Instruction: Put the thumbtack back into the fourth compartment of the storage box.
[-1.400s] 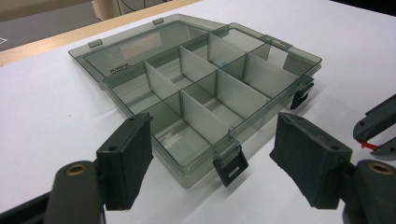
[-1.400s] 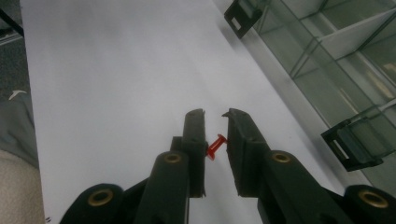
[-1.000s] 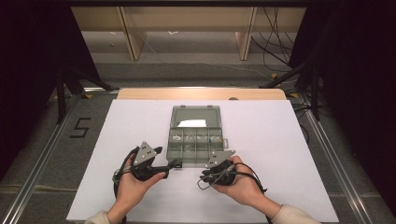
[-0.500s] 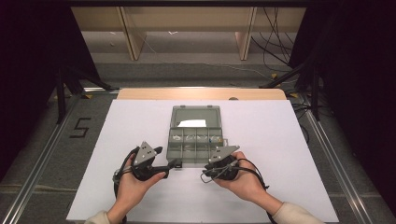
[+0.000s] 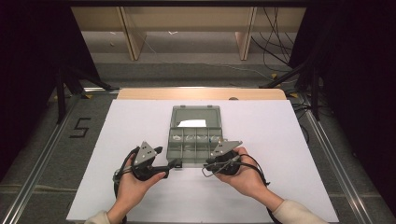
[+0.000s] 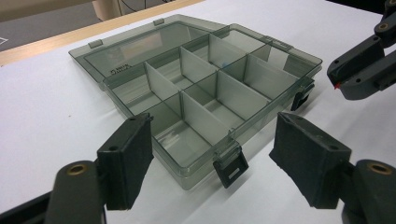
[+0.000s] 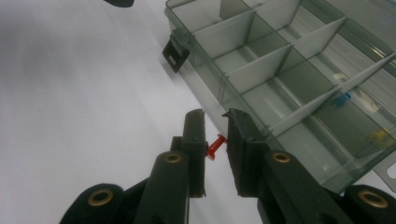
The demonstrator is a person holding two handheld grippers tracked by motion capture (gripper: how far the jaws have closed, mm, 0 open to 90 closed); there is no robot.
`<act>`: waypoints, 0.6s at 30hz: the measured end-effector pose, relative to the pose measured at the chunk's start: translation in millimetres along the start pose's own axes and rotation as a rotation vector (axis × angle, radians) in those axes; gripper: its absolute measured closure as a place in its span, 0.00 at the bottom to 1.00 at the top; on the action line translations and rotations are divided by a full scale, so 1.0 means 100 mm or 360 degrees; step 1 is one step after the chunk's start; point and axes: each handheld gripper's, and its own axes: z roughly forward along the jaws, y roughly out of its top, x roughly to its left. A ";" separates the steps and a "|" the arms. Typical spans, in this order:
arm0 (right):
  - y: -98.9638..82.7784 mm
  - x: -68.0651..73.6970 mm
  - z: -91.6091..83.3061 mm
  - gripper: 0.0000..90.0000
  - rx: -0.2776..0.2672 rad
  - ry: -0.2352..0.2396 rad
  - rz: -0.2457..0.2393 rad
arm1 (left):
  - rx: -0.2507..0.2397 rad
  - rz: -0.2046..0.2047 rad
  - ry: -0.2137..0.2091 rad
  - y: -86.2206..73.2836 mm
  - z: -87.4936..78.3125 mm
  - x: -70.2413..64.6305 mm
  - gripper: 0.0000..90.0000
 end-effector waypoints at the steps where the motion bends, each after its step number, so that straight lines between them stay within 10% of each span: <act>1: 0.00 0.00 0.01 0.87 -0.0020 -0.0009 0.0012 | 0.0003 0.0004 0.0001 0.00 0.00 0.00 0.31; 18: 0.04 -0.15 -0.05 0.87 -0.0058 -0.0053 0.0074 | 0.0001 -0.0022 0.0002 0.00 0.01 -0.01 0.31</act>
